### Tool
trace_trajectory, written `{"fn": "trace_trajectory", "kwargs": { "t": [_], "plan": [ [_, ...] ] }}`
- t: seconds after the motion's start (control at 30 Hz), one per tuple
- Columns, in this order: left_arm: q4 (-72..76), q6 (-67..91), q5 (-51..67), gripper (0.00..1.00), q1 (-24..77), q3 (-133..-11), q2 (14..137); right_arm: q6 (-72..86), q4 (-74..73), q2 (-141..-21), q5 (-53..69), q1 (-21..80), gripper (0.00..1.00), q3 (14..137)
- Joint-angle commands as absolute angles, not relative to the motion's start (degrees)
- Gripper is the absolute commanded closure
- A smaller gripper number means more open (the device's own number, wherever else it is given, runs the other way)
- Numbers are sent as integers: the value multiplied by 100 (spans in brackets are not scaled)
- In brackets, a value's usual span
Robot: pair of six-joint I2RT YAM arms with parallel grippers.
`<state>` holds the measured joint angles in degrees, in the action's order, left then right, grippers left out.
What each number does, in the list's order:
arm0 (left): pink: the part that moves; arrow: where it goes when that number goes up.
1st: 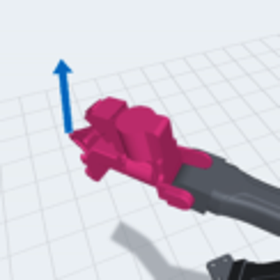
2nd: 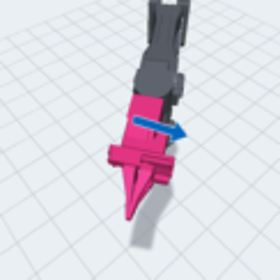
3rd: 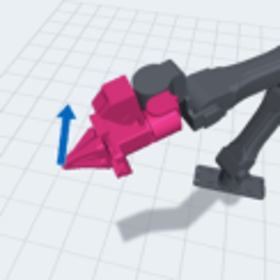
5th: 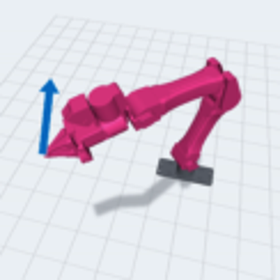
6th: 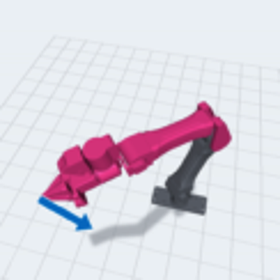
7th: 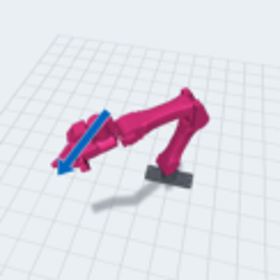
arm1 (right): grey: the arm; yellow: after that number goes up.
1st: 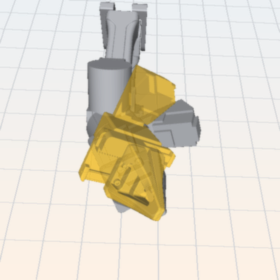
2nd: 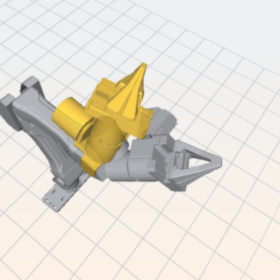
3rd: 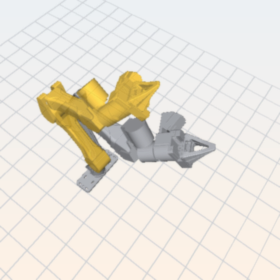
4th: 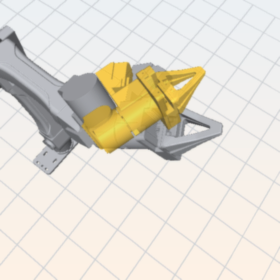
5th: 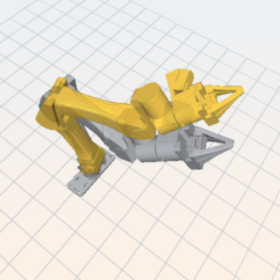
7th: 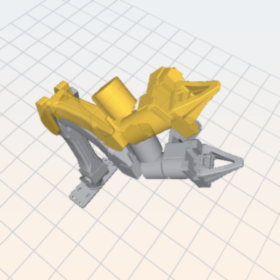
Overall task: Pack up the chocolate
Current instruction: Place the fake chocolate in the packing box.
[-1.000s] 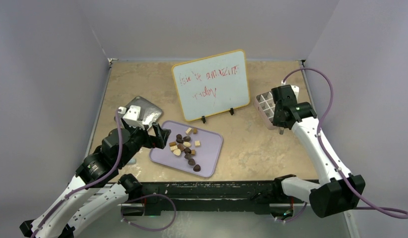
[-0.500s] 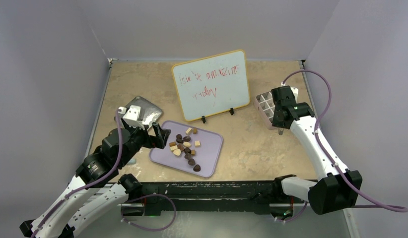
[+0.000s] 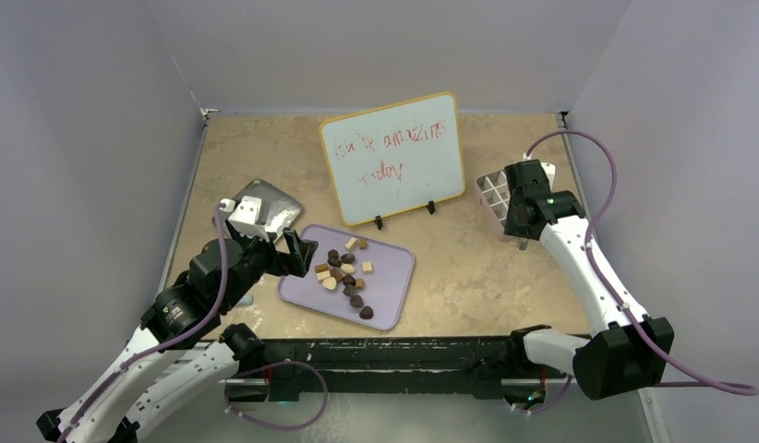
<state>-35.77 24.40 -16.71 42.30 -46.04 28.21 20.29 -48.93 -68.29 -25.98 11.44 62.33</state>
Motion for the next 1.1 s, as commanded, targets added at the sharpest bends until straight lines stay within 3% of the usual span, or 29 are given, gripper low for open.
{"fn": "trace_trajectory", "kwargs": {
  "t": [0.0, 0.13, 0.57, 1.07],
  "plan": [
    [-3489, 2373, -1644, 0, 4241, -4591, 2801, 1992, -4895, -6695, -2545, 1110, 61, 6345],
    [-3489, 2373, -1644, 0, 4236, -4597, 2795, 1877, -4835, -6538, -2340, 1109, 62, 6454],
    [-3465, 2364, -1678, 0, 4247, -4581, 2731, 1197, -4334, -5881, -86, 1506, 64, 6024],
    [-3452, 2365, -1784, 0, 4238, -4598, 2645, 1385, -3670, -6021, -263, 4145, 64, 5644]
  ]
}}
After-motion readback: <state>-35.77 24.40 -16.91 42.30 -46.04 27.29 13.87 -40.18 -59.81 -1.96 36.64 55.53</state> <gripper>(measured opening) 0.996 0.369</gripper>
